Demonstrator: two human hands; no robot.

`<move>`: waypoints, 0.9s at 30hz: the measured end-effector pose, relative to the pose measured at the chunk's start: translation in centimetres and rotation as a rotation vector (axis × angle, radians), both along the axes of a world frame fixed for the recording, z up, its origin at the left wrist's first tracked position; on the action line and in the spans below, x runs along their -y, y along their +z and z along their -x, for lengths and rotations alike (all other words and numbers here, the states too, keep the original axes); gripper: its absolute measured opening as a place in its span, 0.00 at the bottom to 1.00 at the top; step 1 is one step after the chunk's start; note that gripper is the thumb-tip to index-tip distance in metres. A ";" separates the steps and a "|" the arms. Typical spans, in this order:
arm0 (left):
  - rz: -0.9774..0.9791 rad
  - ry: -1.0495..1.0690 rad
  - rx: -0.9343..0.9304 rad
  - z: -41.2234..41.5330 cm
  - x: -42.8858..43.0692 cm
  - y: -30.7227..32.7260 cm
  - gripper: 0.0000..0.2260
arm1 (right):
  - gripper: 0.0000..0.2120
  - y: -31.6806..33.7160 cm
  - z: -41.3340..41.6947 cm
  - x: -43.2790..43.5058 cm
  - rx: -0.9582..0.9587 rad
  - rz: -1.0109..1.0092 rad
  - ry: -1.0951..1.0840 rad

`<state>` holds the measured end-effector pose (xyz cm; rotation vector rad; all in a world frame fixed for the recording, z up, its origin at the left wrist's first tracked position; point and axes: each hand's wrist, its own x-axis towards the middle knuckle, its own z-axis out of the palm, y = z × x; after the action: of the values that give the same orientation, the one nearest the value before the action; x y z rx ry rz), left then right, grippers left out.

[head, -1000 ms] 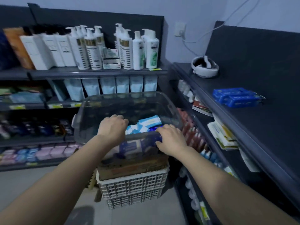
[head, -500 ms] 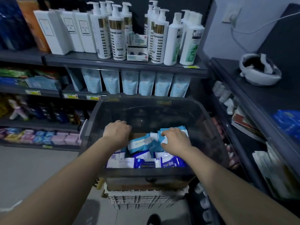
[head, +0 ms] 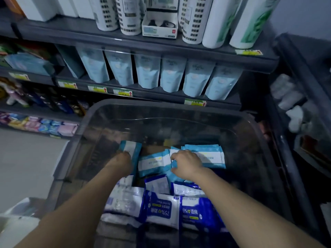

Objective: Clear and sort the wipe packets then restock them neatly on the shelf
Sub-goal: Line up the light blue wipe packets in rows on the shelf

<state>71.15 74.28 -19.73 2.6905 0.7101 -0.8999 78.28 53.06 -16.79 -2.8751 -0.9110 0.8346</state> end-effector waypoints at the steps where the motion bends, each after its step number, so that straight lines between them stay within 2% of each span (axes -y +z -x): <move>1: 0.009 0.051 0.012 -0.2 -0.3 -1.5 0.21 | 0.20 -0.7 -0.3 -0.5 -0.017 -0.007 0.006; 4: 0.044 0.193 0.036 -0.4 -0.1 -3.9 0.36 | 0.21 -2.6 -0.8 -2.1 -0.073 -0.024 0.044; 10: 0.140 0.424 0.198 0.0 0.4 -4.3 0.44 | 0.28 -6.2 -0.9 -5.3 -0.074 0.018 0.163; 14: 0.135 0.484 0.166 0.0 0.3 -5.0 0.41 | 0.31 -7.5 0.1 -6.3 0.070 0.036 0.136; 19: 0.156 0.452 0.191 -0.1 0.6 -5.5 0.38 | 0.23 -7.2 -0.6 -6.3 0.094 0.044 0.085; 23: 0.327 0.555 0.293 -0.3 0.2 -6.1 0.34 | 0.17 -6.2 -1.5 -5.4 0.006 -0.054 0.058; 25: 0.469 0.631 0.334 -0.6 -0.3 -5.8 0.30 | 0.15 -5.4 -1.9 -5.0 0.036 -0.070 0.137; 27: 0.501 0.647 0.394 -0.9 -0.9 -5.6 0.27 | 0.15 -4.7 -2.2 -4.8 0.073 -0.122 0.247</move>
<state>72.08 75.23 -25.29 1.9164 1.0040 -0.3083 80.43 57.87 -21.48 -2.7418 -1.2965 0.6641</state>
